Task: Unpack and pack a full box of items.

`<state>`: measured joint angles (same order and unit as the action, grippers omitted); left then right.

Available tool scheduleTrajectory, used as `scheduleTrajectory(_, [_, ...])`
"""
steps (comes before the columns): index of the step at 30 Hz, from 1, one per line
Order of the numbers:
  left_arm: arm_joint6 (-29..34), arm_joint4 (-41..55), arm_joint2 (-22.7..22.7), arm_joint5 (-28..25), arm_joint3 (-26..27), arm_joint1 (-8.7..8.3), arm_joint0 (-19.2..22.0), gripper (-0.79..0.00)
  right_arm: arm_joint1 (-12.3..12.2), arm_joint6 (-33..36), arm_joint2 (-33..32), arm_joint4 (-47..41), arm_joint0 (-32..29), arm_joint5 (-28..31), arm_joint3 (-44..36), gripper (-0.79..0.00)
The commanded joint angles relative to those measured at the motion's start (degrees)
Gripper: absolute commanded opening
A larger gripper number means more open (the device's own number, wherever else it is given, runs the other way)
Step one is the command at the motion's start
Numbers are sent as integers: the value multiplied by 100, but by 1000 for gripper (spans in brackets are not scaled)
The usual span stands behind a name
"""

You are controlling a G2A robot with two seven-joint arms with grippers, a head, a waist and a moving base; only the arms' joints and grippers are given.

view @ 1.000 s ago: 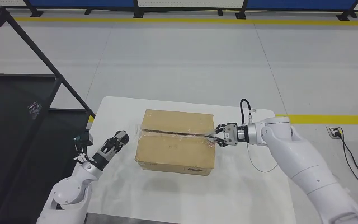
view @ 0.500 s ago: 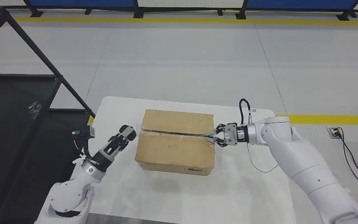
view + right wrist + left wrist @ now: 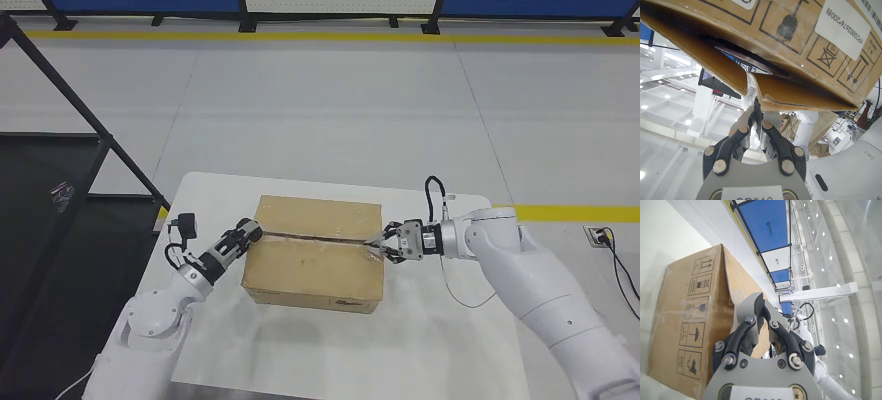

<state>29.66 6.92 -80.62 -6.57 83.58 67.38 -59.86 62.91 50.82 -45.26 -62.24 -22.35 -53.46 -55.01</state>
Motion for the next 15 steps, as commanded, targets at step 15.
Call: scheduleTrajectory(15, [-206,-169,240,344,-270,39,184,-785,-11,-28,83,-27,20,-28,-55,-680])
